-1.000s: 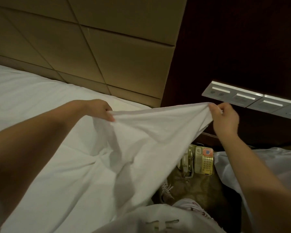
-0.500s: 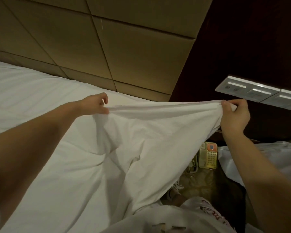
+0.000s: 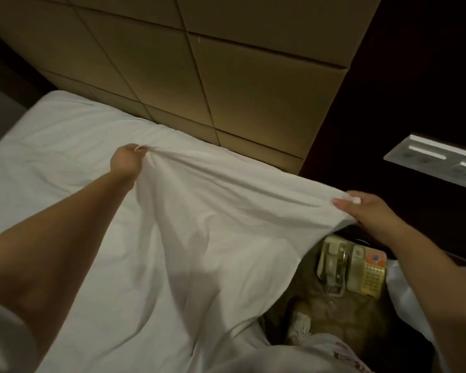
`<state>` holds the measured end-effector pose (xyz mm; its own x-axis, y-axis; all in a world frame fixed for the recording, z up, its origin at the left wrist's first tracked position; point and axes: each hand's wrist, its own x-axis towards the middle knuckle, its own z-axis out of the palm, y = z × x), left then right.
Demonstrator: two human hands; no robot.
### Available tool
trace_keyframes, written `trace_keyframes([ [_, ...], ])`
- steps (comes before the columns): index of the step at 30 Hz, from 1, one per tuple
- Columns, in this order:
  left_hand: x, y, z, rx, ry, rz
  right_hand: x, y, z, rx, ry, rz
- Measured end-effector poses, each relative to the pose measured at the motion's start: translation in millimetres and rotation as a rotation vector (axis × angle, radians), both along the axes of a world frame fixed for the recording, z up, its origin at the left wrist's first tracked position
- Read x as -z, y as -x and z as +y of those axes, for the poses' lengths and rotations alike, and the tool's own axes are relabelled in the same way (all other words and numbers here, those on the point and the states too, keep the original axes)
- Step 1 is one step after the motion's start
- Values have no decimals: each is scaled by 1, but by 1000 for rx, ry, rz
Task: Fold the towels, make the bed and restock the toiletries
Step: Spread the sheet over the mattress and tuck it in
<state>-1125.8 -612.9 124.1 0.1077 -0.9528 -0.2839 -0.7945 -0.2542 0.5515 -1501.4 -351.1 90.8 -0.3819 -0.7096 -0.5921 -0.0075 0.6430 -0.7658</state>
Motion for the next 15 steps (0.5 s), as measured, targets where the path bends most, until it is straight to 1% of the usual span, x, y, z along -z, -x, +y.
trace_keyframes([
  [2,-23,-9,-3,51,156,-154,6,-10,-18,97,81,183],
  [4,-43,-19,-13,87,263,-232,7,-26,-34,97,125,285],
  [6,-54,-25,-33,117,320,-293,8,-39,-50,84,172,369],
  [8,-51,-24,-57,132,318,-336,15,-45,-67,126,185,423],
  [9,-44,-21,-70,132,301,-344,24,-46,-75,151,182,421],
  [11,-16,-14,-96,145,263,-360,48,-45,-91,208,149,340],
  [13,24,-10,-121,171,239,-370,80,-46,-104,257,85,272],
  [15,73,-5,-141,172,235,-374,117,-47,-115,308,9,251],
])
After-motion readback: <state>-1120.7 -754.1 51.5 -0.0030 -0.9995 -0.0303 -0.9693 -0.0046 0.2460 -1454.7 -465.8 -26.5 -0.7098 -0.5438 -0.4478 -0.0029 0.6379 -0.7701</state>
